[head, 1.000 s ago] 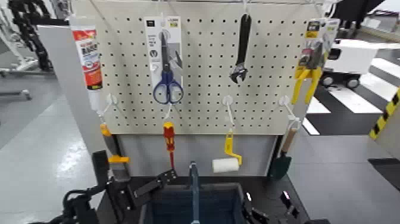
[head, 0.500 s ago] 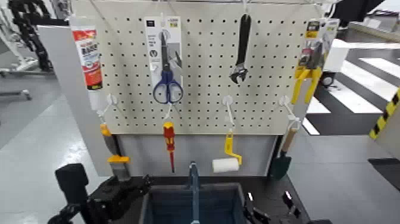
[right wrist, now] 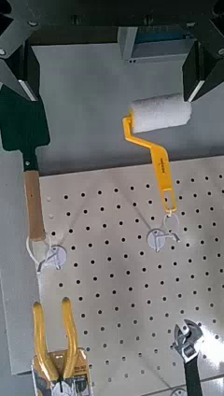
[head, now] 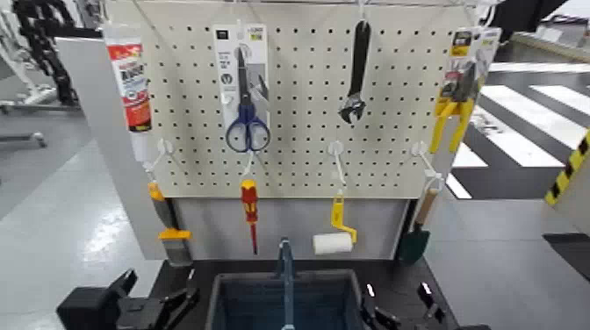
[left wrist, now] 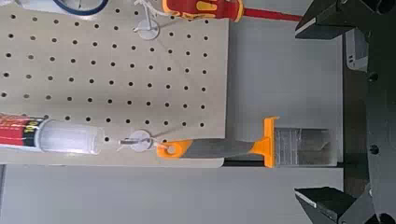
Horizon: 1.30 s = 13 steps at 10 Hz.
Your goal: Place the crate on the table.
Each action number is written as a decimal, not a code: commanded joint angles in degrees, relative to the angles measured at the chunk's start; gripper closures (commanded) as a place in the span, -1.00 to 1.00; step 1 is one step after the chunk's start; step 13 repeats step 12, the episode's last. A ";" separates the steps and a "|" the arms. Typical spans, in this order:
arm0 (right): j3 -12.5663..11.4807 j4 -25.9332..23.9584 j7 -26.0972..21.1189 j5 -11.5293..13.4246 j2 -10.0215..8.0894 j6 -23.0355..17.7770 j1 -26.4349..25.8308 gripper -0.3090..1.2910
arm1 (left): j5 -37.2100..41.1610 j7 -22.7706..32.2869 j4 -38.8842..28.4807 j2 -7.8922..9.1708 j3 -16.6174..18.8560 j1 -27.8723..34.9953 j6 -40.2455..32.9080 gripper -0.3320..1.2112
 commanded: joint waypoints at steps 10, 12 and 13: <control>0.01 -0.44 0.09 0.00 -0.35 0.49 0.23 -0.43 | -6.00 7.22 5.94 0.08 -3.95 3.83 -15.54 -0.43; -0.07 -0.35 0.09 0.00 -0.44 0.49 0.14 -0.43 | -5.82 7.22 6.02 0.17 -3.95 3.83 -15.71 -0.43; -0.07 -0.35 0.09 0.00 -0.44 0.49 0.14 -0.43 | -5.82 7.22 6.02 0.17 -3.95 3.83 -15.71 -0.43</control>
